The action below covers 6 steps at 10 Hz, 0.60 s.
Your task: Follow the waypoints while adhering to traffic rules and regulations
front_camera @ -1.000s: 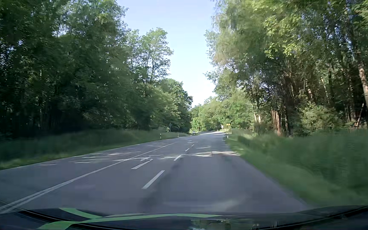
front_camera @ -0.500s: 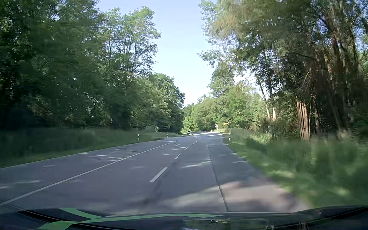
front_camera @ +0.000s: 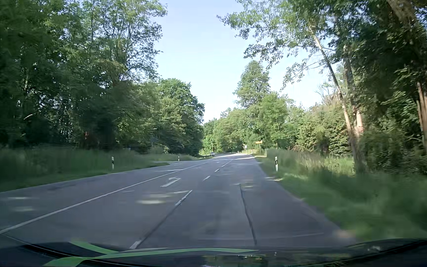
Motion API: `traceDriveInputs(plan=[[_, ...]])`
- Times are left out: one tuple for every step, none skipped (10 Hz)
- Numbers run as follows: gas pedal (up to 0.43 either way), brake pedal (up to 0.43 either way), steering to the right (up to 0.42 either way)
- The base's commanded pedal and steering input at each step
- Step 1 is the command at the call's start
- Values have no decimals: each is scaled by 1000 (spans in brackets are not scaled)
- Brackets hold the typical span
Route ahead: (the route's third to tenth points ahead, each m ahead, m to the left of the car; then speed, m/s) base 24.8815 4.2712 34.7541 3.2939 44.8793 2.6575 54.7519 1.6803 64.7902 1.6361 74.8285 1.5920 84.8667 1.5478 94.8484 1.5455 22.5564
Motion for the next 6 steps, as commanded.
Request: traceDriveInputs(plan=[[79,0,10],[79,0,9],[79,0,9],[79,0,9],[79,0,9],[79,0,9]])
